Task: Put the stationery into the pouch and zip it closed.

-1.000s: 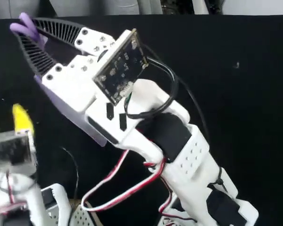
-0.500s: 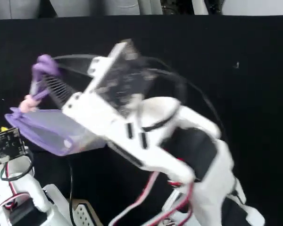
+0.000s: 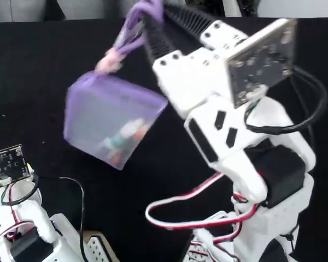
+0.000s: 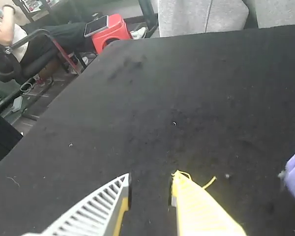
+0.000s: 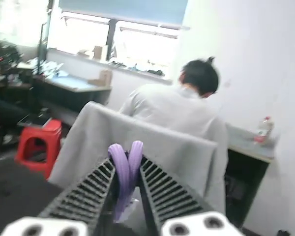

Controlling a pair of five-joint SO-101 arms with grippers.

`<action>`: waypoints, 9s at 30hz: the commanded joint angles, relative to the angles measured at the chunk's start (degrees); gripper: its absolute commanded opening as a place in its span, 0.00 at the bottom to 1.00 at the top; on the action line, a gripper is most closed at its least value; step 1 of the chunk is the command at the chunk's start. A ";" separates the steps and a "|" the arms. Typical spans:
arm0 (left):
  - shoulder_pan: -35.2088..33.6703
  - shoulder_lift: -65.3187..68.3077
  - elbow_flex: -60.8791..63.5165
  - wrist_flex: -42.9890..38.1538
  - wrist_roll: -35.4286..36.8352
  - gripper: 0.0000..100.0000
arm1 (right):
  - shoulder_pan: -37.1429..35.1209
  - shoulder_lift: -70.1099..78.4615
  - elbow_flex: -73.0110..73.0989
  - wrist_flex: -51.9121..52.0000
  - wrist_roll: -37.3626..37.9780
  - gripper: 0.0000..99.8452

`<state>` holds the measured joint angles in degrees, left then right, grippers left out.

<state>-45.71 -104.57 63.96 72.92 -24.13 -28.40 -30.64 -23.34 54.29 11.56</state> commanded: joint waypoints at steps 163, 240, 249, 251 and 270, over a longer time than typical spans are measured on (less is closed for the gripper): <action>72.92 0.00 -26.42 4.31 30.51 0.15 | -13.45 34.68 -64.75 14.77 2.55 0.01; 84.88 0.18 -27.03 16.44 10.29 0.15 | -21.54 9.98 -41.27 21.54 5.36 0.01; 87.78 0.18 -24.66 20.31 10.46 0.15 | -21.63 9.98 -41.19 22.68 5.36 0.01; 87.87 0.18 -24.92 20.04 10.46 0.15 | -21.63 10.07 -41.19 22.68 5.36 0.01; 87.52 5.27 -33.19 20.04 15.38 0.15 | -21.71 8.40 -35.65 22.68 5.36 0.01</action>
<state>41.58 -100.53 35.21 93.23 -9.19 -49.49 -20.53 -59.30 77.14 17.01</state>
